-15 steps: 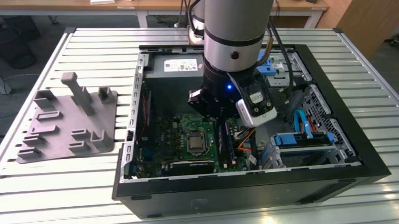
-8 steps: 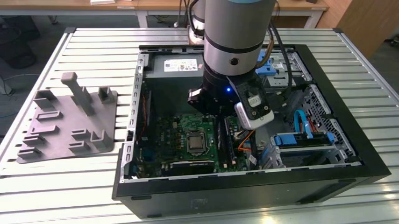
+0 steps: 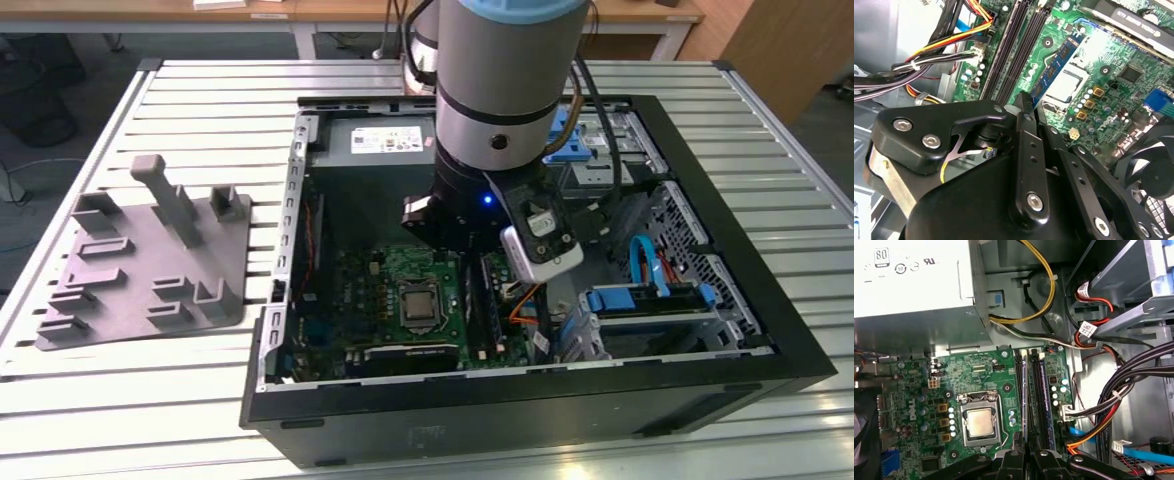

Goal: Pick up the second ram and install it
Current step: 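Insert the second ram into the second slot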

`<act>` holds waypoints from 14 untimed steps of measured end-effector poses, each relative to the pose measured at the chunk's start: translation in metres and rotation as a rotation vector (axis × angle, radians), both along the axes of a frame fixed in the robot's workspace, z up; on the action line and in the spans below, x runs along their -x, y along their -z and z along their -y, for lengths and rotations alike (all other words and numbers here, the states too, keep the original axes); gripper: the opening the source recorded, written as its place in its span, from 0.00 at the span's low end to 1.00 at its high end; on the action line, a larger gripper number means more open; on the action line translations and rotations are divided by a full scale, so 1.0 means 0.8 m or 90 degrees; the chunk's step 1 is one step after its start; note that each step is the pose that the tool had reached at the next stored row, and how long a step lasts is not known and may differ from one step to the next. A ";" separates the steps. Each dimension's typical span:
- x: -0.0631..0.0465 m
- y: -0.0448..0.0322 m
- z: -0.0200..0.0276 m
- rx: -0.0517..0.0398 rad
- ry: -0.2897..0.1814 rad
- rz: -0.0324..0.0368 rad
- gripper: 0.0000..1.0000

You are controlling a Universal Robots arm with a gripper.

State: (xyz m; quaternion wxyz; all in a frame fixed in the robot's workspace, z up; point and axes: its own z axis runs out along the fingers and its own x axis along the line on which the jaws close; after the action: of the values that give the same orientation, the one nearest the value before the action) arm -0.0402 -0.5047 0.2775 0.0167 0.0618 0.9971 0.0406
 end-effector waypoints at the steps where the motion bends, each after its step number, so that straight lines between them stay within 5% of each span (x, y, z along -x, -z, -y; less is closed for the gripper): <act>1: 0.000 0.0010 0.0000 0.0000 0.000 0.0000 0.14; 14: 0.000 0.0117 0.0000 0.0000 0.000 0.0000 0.14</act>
State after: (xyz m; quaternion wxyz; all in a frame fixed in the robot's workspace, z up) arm -0.0402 -0.5047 0.2681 0.0167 0.0618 0.9971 0.0406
